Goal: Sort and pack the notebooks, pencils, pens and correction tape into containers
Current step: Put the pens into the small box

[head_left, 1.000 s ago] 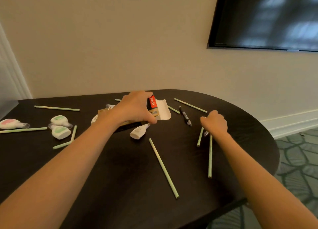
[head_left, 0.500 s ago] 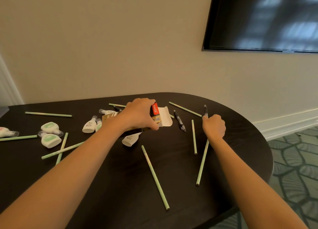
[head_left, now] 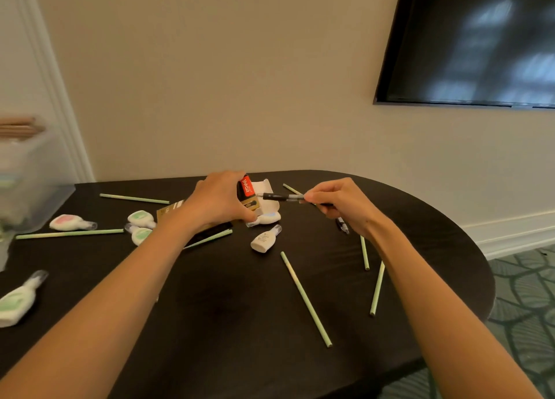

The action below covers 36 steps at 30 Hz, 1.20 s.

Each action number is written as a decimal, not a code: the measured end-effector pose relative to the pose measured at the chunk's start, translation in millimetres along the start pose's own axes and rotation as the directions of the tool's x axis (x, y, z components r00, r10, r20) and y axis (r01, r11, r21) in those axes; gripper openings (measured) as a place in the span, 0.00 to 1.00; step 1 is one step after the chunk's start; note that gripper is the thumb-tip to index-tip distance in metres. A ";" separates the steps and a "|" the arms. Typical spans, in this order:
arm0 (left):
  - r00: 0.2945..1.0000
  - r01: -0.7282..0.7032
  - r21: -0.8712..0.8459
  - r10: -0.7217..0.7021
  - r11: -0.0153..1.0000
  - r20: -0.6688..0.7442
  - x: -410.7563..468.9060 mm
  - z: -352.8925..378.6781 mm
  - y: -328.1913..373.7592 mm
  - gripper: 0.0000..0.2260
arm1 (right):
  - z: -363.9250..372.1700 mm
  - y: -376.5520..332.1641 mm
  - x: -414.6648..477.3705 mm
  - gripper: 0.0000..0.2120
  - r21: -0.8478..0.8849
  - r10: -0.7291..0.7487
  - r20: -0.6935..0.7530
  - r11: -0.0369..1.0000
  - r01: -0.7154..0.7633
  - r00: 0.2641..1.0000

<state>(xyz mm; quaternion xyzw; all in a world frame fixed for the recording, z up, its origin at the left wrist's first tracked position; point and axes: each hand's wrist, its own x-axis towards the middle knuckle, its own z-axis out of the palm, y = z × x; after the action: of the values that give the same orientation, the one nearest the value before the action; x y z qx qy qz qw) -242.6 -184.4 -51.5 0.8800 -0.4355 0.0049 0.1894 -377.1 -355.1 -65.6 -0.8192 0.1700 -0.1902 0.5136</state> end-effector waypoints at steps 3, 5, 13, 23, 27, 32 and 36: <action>1.000 -0.015 0.036 0.014 0.999 0.015 -9.1 -5.5 -9.8 0.36 | 17.8 -15.9 1.9 0.08 -0.046 -0.022 0.085 0.999 0.026 0.996; 0.999 -0.021 0.074 0.018 0.997 0.034 -15.4 -8.7 -17.1 0.39 | 30.0 -27.9 3.9 0.08 -0.087 -0.030 0.137 0.995 0.042 0.990; 0.999 0.022 -0.022 -0.021 1.000 0.040 -45.3 -22.5 -47.2 0.39 | 76.5 -64.0 16.4 0.07 -0.216 -0.097 0.264 0.964 0.157 0.959; 0.988 0.150 -0.029 -0.149 0.988 0.036 -78.9 -35.8 -82.6 0.42 | 119.6 -76.8 19.1 0.05 -0.023 -0.107 0.416 0.991 0.128 0.903; 0.986 0.166 -0.045 -0.164 0.985 0.030 -83.1 -36.6 -87.9 0.43 | 130.4 -75.1 15.0 0.04 0.038 -0.148 0.377 0.989 0.144 0.914; 0.992 0.129 -0.085 -0.129 0.988 -0.003 -82.4 -35.0 -85.5 0.42 | 162.4 -73.9 11.0 0.04 -0.115 -0.245 0.348 0.947 0.301 0.905; 0.987 0.157 -0.118 -0.158 0.980 0.003 -81.1 -37.8 -92.6 0.44 | 159.4 -74.6 16.0 0.03 -0.095 -0.260 0.235 0.953 0.288 0.937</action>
<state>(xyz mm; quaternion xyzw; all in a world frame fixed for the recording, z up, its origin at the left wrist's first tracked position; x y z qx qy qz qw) -215.9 -58.8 -61.0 0.8990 -0.3633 -0.0331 0.2422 -279.5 -207.9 -59.5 -0.8822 0.0081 -0.1571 0.4439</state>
